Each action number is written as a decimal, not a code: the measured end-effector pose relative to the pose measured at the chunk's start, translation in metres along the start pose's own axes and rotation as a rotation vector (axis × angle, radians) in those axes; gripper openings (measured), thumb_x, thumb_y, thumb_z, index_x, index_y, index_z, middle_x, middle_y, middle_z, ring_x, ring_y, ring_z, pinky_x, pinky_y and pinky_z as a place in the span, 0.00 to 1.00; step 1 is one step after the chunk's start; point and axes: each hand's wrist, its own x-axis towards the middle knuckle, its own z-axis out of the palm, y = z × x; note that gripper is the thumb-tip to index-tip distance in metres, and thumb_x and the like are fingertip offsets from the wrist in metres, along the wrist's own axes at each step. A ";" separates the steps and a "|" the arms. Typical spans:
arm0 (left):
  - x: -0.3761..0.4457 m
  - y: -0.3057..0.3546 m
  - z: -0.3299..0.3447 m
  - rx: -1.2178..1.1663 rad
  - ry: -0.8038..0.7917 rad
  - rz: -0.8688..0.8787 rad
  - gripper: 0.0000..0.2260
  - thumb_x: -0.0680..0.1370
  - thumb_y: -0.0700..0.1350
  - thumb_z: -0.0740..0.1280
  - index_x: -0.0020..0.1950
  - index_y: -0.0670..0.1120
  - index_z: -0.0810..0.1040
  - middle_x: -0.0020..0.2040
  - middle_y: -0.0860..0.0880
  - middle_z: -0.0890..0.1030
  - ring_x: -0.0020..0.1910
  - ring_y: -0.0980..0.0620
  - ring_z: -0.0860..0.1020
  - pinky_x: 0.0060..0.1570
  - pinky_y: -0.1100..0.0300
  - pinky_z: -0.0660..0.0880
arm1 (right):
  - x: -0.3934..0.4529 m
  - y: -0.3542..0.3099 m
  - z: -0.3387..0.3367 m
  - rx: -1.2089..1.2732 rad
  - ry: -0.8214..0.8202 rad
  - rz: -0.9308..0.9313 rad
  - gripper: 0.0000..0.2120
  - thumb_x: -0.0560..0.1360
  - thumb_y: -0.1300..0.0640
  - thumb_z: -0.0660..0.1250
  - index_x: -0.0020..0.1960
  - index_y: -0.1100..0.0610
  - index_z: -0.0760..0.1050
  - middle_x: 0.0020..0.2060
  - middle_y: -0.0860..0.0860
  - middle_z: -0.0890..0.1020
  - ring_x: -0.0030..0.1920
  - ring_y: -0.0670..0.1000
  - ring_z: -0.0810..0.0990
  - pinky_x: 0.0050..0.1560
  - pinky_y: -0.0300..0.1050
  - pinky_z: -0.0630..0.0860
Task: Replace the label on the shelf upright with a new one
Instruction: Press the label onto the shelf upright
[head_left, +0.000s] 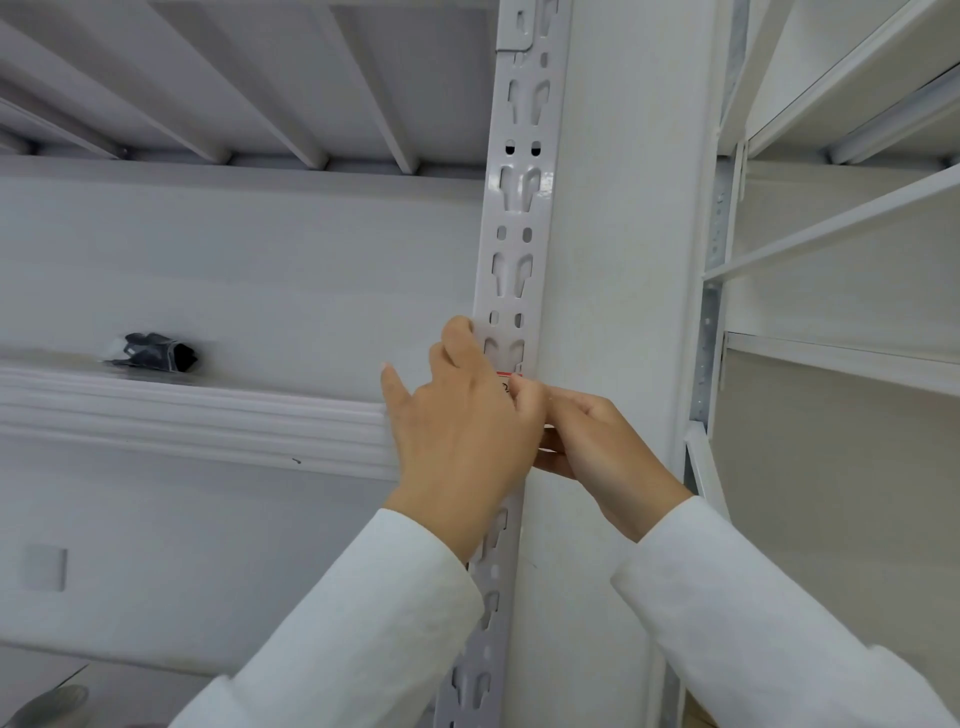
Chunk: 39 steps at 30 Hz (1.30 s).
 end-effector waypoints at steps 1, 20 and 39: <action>-0.001 -0.002 0.000 -0.023 -0.014 0.013 0.25 0.75 0.51 0.55 0.69 0.45 0.53 0.56 0.48 0.77 0.49 0.45 0.78 0.72 0.43 0.50 | 0.000 0.000 0.000 0.004 -0.001 0.002 0.16 0.80 0.60 0.53 0.54 0.55 0.81 0.41 0.49 0.85 0.38 0.43 0.81 0.46 0.37 0.80; -0.003 -0.015 0.003 0.162 0.051 0.161 0.29 0.76 0.52 0.56 0.73 0.42 0.51 0.45 0.47 0.83 0.45 0.46 0.81 0.73 0.54 0.52 | -0.002 0.001 0.000 -0.006 -0.007 -0.009 0.18 0.78 0.65 0.52 0.53 0.55 0.80 0.39 0.49 0.84 0.35 0.40 0.80 0.45 0.34 0.80; -0.004 -0.029 -0.004 -0.008 0.003 0.204 0.30 0.75 0.53 0.61 0.72 0.48 0.52 0.41 0.51 0.82 0.36 0.49 0.69 0.67 0.52 0.65 | 0.000 0.003 -0.001 -0.036 -0.006 -0.026 0.18 0.78 0.64 0.53 0.54 0.51 0.80 0.44 0.50 0.86 0.41 0.43 0.83 0.42 0.34 0.79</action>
